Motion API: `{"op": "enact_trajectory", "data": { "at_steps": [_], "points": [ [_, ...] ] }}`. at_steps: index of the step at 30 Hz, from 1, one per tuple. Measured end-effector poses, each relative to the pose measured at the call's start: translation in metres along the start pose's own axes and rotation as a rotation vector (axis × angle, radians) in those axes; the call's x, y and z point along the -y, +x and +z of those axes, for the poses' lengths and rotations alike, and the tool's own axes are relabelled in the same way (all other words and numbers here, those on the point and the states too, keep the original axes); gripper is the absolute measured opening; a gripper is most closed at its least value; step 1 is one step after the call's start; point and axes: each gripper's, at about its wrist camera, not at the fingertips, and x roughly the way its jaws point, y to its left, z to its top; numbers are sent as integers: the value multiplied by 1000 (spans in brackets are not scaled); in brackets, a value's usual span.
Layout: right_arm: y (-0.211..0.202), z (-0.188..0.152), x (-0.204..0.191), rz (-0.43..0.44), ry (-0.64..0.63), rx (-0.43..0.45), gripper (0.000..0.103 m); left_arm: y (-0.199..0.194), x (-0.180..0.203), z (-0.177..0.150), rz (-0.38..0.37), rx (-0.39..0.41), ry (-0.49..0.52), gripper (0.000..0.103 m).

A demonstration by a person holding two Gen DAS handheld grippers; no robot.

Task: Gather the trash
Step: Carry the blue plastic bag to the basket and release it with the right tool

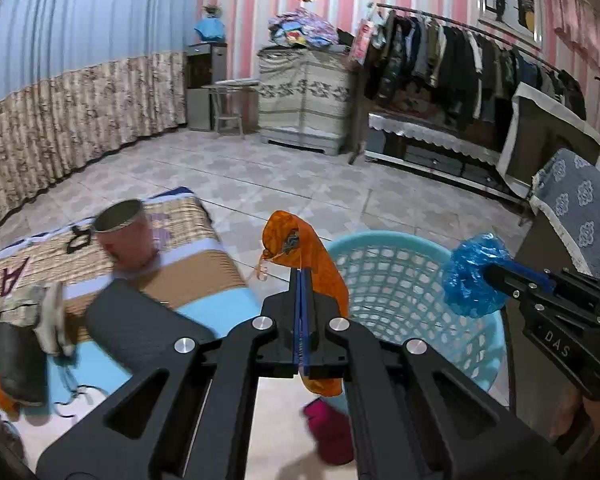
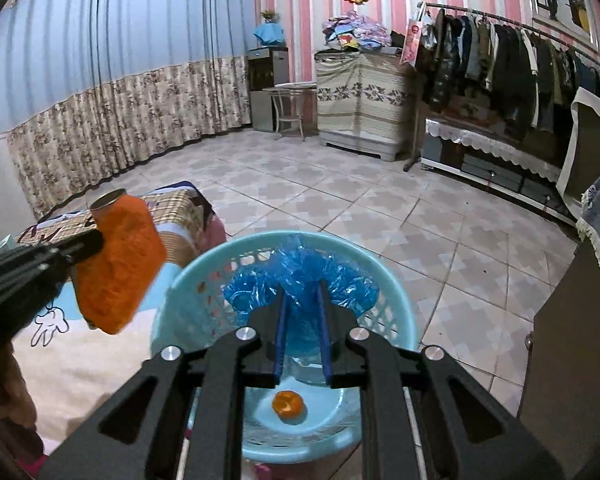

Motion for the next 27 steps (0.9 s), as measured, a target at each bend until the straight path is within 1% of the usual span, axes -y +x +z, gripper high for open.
{"op": "enact_trajectory", "data": {
  "at_steps": [3,5,9,11,13,14,15,16,17,19,21,22,24,25,27],
  "points": [
    [5,-3,8,-9,10,-8,14,14,15,0,-25,-18,13,0],
    [7,-6,13,-12,15,-13,14,20,24,-2,-28,-24,35,0],
    [12,-9,16,-25,17,-23,14,28,32,-6,-35,-43,41,1],
    [14,-10,19,-27,25,-25,14,30,30,-7,-30,-51,42,10],
    [16,-12,19,-27,32,-30,14,31,30,-7,-10,-50,43,38],
    [17,-13,20,-28,35,-31,14,31,30,-6,2,-44,45,43],
    [18,-14,20,-28,38,-33,14,29,29,-5,22,-34,48,53],
    [19,-16,20,-27,41,-36,14,28,27,-5,33,-31,48,58],
    [20,-17,20,-26,43,-38,14,26,24,-5,39,-29,44,61],
    [22,-18,17,-25,43,-44,14,23,16,-4,51,-28,23,69],
    [25,-19,14,-23,43,-49,14,20,6,-3,67,-30,11,75],
    [26,-20,13,-22,44,-51,14,19,1,-3,77,-32,4,80],
    [29,-21,11,-18,50,-52,14,14,-10,-3,95,-32,-16,89],
    [31,-21,10,-15,55,-53,14,12,-15,-4,102,-30,-28,92],
    [37,-21,9,-10,62,-59,15,5,-28,-6,113,-25,-54,94]
  ]
}}
